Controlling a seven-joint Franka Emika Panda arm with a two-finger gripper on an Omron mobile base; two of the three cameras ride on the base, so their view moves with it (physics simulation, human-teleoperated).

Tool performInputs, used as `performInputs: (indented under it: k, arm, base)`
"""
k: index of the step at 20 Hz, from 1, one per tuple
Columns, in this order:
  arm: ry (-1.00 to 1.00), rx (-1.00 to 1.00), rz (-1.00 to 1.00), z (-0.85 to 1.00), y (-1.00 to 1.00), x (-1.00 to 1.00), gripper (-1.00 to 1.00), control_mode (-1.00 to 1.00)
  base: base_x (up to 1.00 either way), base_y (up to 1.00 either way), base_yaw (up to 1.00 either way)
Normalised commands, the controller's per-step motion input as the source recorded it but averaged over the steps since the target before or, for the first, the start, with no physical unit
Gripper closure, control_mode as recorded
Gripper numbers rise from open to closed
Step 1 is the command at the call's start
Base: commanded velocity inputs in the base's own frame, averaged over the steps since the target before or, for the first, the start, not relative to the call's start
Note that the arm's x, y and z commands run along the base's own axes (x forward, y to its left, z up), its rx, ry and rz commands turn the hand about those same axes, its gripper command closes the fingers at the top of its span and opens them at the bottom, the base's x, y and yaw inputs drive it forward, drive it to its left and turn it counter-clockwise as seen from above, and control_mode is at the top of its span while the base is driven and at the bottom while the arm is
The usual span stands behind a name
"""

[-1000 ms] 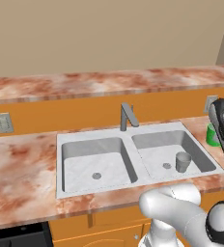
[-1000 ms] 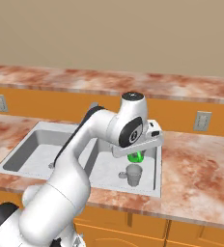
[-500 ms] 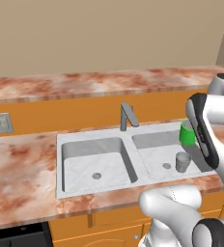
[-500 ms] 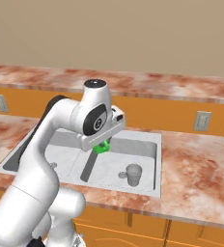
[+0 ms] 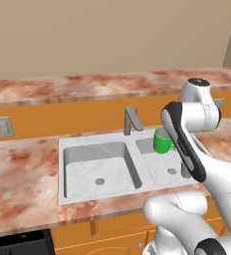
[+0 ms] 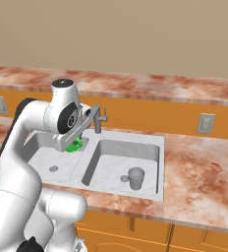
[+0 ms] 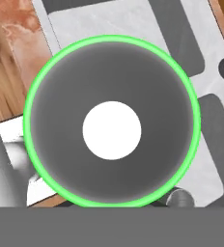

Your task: Move any existing items from the left basin to the right basin for drying. Then move the mug from the counter to the left basin of the sink for washing.

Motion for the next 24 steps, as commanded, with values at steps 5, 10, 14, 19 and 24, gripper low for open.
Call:
performInputs:
  k: [5, 10, 14, 19, 24]
  arm:
    - [0.04, -0.06, 0.13, 0.00, 1.00, 0.55, 1.00, -1.00]
    - [0.09, -0.04, 0.05, 0.00, 1.00, 0.40, 1.00, -1.00]
    - [0.09, -0.06, 0.02, -0.24, 0.93, 0.36, 1.00, -1.00]
    - [0.04, -0.01, 0.00, -0.54, 0.49, 0.46, 1.00, -1.00]
    - [0.04, 0.00, 0.00, -0.88, 0.06, 0.31, 1.00, -1.00]
  base:
    - [0.00, 0.00, 0.00]
    - [0.00, 0.00, 0.00]
    - [0.00, 0.00, 0.00]
    - [0.00, 0.00, 0.00]
    - [0.00, 0.00, 0.00]
